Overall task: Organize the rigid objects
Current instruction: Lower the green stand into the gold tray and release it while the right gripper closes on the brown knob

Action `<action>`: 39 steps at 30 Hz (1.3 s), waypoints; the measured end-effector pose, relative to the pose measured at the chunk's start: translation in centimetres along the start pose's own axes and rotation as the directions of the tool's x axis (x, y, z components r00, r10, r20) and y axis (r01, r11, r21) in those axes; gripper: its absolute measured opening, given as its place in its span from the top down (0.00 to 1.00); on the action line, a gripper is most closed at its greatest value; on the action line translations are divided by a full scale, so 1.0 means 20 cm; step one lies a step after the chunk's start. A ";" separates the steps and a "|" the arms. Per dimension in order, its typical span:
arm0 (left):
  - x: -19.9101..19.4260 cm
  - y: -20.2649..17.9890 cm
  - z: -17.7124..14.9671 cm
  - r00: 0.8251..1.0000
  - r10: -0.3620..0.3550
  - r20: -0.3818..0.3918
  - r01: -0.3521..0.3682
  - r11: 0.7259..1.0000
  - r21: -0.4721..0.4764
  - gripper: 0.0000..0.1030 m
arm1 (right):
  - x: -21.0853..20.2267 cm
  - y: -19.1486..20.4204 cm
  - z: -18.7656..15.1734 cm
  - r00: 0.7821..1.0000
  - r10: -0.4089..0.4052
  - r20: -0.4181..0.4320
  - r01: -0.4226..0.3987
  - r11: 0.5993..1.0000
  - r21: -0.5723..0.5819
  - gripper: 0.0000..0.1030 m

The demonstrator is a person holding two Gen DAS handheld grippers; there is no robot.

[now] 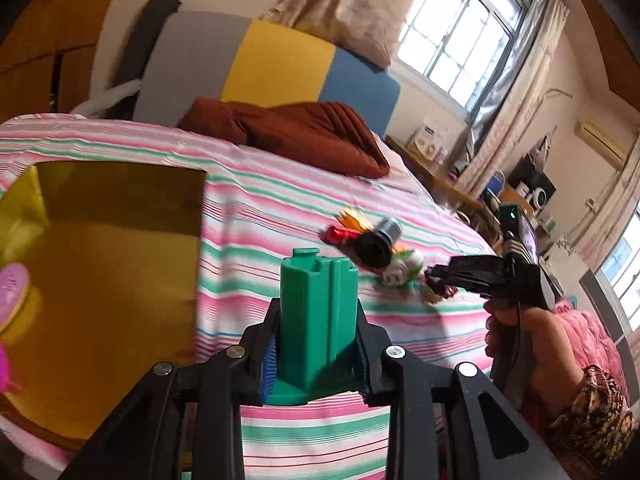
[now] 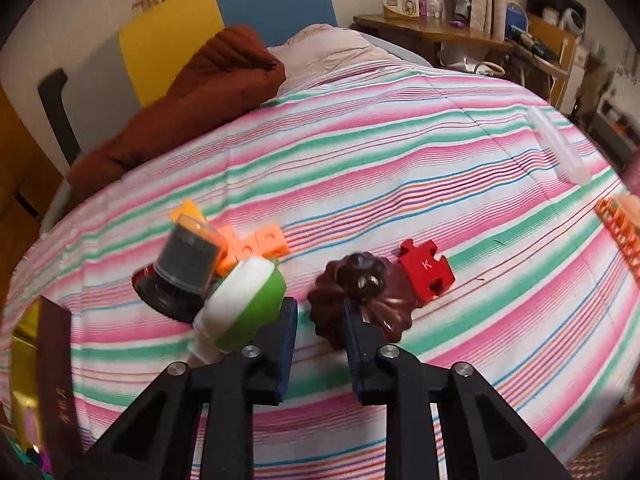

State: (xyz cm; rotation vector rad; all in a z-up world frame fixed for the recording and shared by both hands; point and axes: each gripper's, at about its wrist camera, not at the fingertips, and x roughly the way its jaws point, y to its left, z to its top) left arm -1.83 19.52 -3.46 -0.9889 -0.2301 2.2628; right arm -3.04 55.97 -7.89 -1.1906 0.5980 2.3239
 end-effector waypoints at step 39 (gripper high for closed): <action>-0.27 0.64 -0.13 0.951 0.305 0.038 -0.292 0.934 -0.204 0.59 | -0.19 -0.16 0.02 0.974 0.116 0.195 -0.150 0.974 0.172 0.98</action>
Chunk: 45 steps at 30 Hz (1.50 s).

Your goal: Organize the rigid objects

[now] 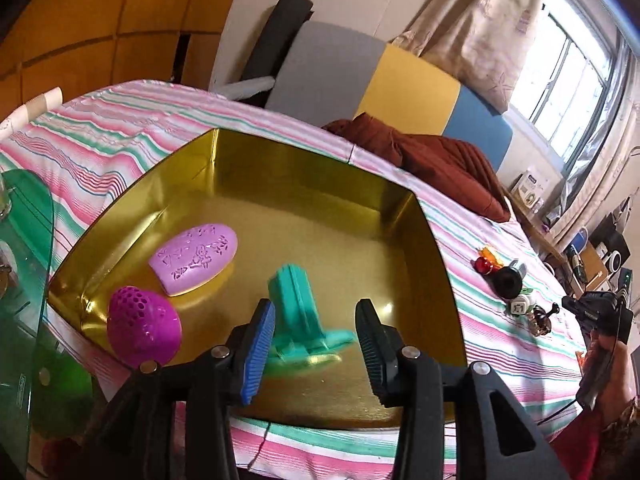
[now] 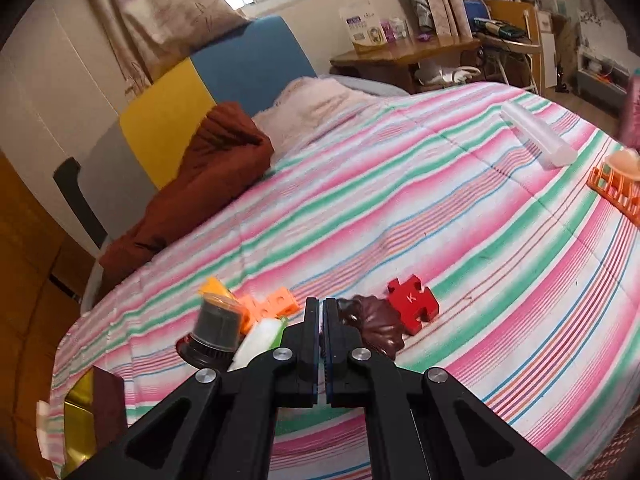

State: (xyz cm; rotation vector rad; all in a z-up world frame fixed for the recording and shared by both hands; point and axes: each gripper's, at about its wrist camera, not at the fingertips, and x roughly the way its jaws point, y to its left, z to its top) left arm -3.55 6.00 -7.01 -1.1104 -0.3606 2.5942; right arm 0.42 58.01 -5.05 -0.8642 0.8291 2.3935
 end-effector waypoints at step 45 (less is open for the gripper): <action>-0.15 0.04 -0.05 0.998 -0.056 0.023 0.056 0.998 0.001 0.59 | -0.13 0.21 -0.07 0.995 -0.043 -0.092 0.031 0.991 -0.128 0.17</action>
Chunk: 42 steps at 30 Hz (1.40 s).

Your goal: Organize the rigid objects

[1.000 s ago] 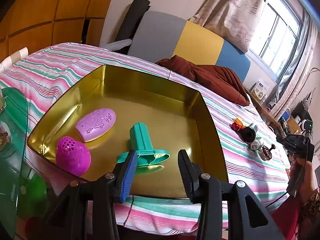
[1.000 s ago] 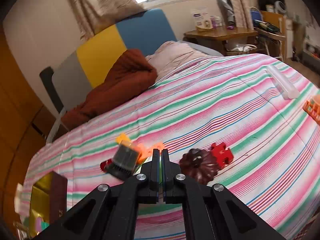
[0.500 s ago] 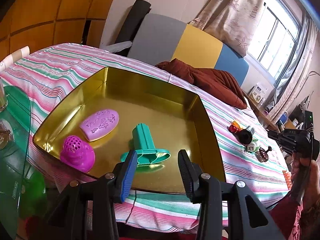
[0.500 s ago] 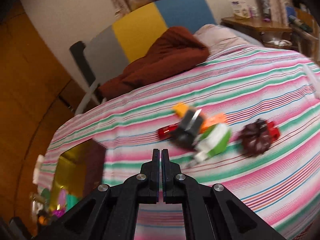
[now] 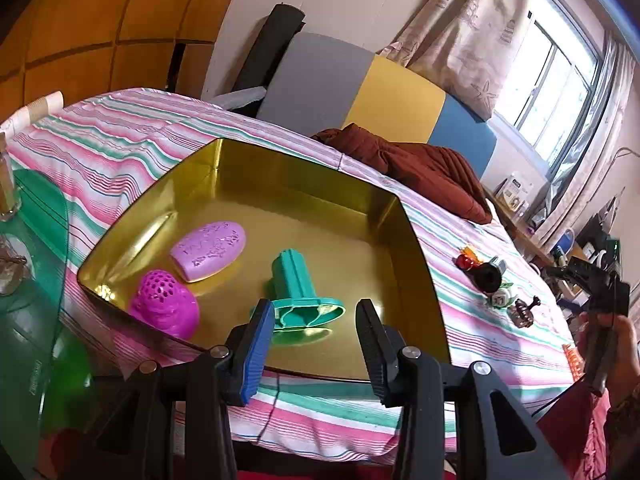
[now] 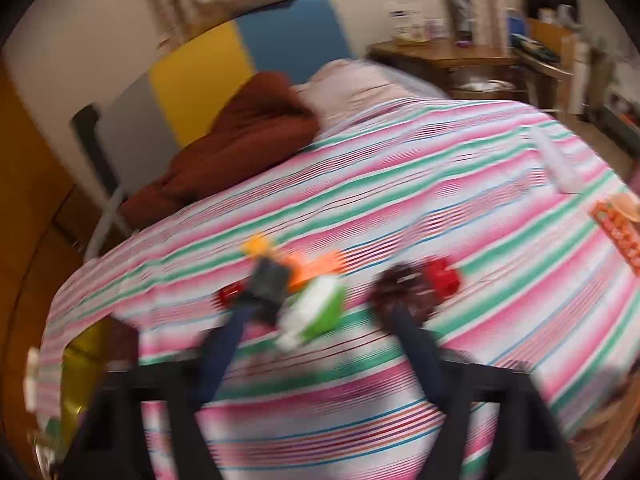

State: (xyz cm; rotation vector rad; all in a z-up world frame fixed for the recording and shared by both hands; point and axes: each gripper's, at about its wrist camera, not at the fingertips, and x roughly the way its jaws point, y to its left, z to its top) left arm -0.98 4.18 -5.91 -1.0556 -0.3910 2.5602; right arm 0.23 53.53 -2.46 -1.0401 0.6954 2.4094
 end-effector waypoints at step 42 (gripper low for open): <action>0.00 -0.03 -0.02 1.000 0.018 -0.026 -0.017 0.999 0.030 0.59 | 0.10 0.25 0.04 0.997 -0.046 0.065 0.058 0.979 -0.195 0.77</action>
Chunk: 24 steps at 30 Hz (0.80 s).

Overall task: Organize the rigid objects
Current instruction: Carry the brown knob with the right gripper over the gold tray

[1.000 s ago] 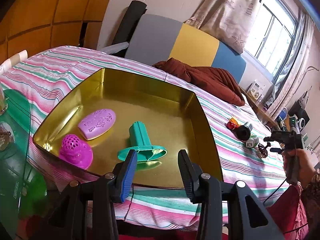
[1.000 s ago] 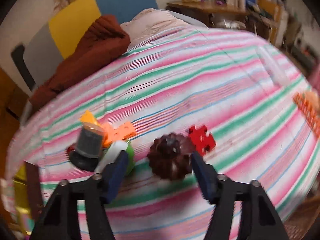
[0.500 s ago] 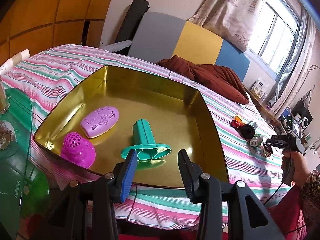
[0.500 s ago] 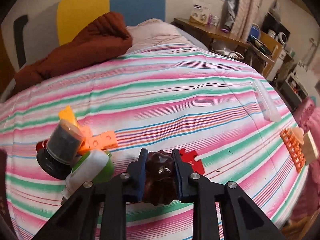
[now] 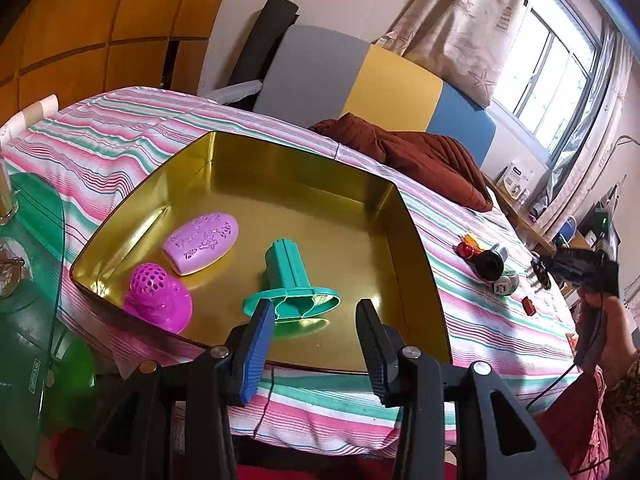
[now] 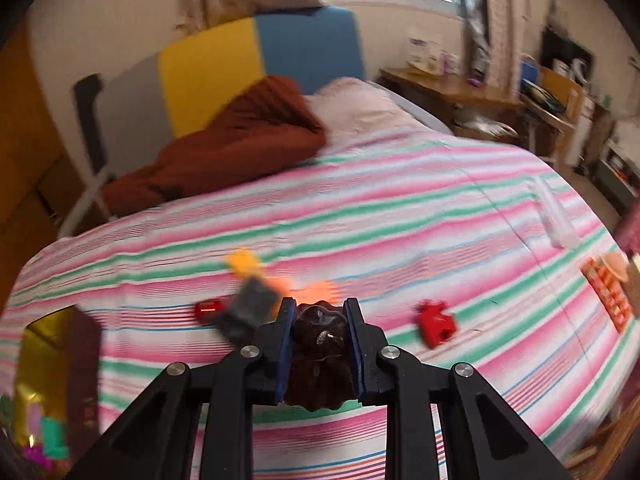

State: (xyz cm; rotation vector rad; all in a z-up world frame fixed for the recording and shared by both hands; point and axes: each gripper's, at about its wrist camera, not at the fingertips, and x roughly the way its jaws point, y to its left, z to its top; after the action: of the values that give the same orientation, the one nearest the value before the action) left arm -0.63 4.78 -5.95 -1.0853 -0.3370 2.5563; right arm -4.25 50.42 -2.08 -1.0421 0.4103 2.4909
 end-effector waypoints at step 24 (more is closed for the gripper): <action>-0.10 0.15 -0.02 1.000 0.003 0.031 -0.002 0.999 -0.053 0.59 | -0.19 1.29 -0.54 0.867 0.409 -0.285 -0.487 0.816 -0.312 0.77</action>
State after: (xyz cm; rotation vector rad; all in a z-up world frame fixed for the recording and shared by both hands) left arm 0.29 1.37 -5.94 -1.0665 -0.4140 2.5823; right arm -7.47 22.35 -3.72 -1.5148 0.2648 2.9772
